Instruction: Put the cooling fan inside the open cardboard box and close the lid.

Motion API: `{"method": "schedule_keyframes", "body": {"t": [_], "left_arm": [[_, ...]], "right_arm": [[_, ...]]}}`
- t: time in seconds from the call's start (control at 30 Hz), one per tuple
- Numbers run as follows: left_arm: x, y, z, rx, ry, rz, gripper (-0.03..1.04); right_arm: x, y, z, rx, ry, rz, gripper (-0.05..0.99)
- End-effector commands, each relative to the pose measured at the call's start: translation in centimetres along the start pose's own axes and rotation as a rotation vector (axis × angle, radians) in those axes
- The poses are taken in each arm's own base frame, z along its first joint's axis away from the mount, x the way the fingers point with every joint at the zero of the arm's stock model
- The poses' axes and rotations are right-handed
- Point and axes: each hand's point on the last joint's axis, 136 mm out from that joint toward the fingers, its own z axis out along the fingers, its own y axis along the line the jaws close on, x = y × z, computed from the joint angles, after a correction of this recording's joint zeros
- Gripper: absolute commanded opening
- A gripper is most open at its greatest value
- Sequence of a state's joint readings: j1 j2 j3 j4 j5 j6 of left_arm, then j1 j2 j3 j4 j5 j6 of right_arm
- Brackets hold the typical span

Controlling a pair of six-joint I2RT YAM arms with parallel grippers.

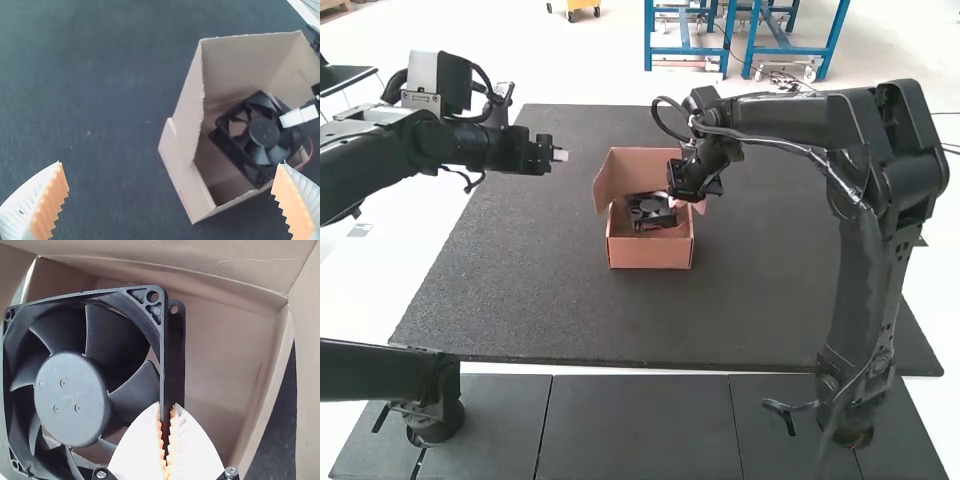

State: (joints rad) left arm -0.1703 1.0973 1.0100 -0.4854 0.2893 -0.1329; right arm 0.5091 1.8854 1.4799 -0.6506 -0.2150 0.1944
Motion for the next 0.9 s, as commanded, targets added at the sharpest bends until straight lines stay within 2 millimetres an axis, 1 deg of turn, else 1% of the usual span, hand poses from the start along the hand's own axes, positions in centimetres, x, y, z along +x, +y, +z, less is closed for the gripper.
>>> {"method": "schedule_keyframes", "body": {"t": [0.0,0.13,0.4,0.67,0.7,0.77,0.87], "left_arm": [[-0.42,-0.79,-0.77,0.026,-0.025,-0.001,0.96],[-0.42,-0.79,-0.77,0.026,-0.025,-0.003,0.96],[-0.46,-0.77,-0.78,0.026,-0.026,-0.003,0.96],[-0.49,-0.81,-0.83,0.029,-0.028,-0.003,0.96],[-0.49,-0.81,-0.83,0.029,-0.028,-0.003,0.96],[-0.53,-0.81,-0.83,0.029,-0.029,-0.003,0.96],[-0.65,-0.83,-0.89,0.029,-0.032,-0.002,0.96]], "right_arm": [[-1.63,0.41,-0.68,-0.008,-0.047,-0.007,-0.02],[-2.13,0.27,-0.65,0.001,-0.070,-0.009,-0.02],[-2.15,0.14,-0.22,0.007,-0.069,-0.013,-0.02],[-2.40,0.21,-0.22,0.008,-0.079,-0.016,-0.02],[-2.38,0.07,-0.12,0.011,-0.077,-0.014,0.02],[-2.44,0.09,-0.05,0.013,-0.078,-0.011,0.16],[-2.37,0.18,0.04,0.014,-0.076,-0.015,0.32]]}}
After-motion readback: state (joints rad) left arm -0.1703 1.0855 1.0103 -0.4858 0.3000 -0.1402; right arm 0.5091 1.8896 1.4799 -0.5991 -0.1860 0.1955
